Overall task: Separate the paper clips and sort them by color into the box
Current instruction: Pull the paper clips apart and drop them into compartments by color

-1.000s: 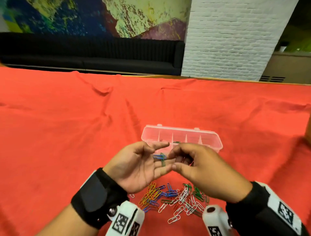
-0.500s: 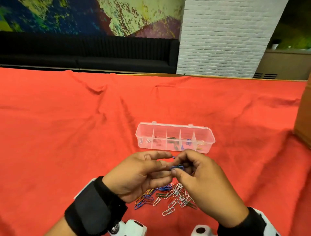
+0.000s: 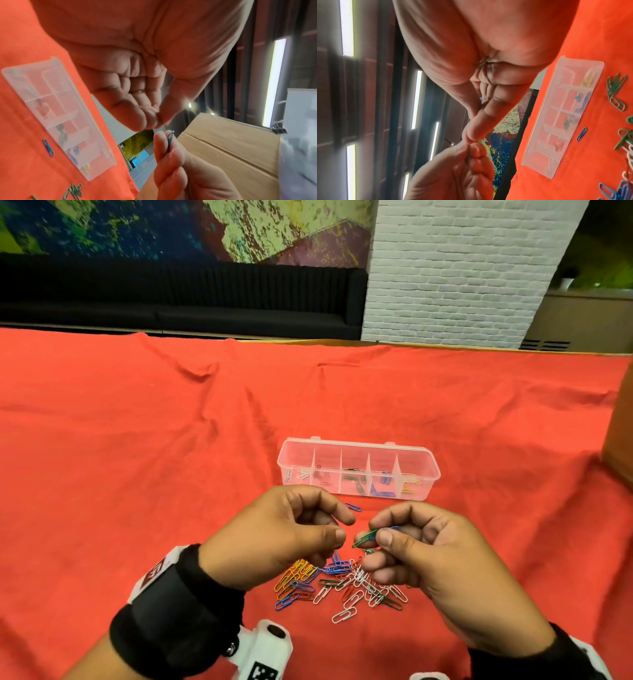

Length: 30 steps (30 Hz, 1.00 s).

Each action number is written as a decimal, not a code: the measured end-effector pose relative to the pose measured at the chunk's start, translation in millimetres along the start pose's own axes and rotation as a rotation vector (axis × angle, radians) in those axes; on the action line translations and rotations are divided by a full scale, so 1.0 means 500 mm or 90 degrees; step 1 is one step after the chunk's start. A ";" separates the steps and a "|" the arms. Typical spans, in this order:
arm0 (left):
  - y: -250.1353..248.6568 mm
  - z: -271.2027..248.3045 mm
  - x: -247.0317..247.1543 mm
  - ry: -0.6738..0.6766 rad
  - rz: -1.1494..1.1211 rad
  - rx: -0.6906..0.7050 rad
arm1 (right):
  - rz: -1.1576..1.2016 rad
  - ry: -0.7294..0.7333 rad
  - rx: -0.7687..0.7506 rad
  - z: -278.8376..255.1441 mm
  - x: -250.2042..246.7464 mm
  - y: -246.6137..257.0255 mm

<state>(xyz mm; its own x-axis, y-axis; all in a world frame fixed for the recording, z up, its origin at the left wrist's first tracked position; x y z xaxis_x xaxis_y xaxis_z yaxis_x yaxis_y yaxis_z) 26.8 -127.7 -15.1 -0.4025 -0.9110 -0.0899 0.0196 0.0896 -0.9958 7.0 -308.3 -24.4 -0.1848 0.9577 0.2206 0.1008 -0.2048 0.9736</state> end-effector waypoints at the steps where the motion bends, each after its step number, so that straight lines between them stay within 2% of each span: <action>1: -0.002 -0.001 0.003 0.004 0.006 0.004 | -0.004 0.001 0.001 -0.001 0.003 0.000; 7: -0.012 -0.005 0.013 -0.046 0.173 0.076 | 0.025 -0.003 0.042 -0.005 0.010 0.002; 12: -0.009 -0.004 0.000 -0.042 0.202 0.055 | 0.006 -0.009 0.067 -0.007 0.015 -0.008; 18: -0.010 -0.004 0.003 -0.027 0.244 0.057 | -0.039 0.000 0.047 -0.012 0.016 0.000; 30: -0.037 -0.020 -0.001 -0.113 0.252 0.126 | -0.111 -0.053 -0.060 -0.025 0.017 0.022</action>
<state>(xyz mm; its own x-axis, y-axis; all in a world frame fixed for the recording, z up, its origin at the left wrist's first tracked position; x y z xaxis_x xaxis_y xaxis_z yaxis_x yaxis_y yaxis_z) 17.2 -124.9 3.3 -0.1663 -0.8785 -0.4478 0.3215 0.3810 -0.8669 -5.5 -305.0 -11.3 -0.1089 0.9930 0.0465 -0.0188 -0.0489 0.9986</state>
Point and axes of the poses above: each hand's wrist, its own z-axis towards the middle knuckle, its own x-axis out of the palm, y = z × x, the point moved 4 cm from there along z, towards the middle knuckle, and after that the axes turned 3 degrees about z, right-handed, at the moved point
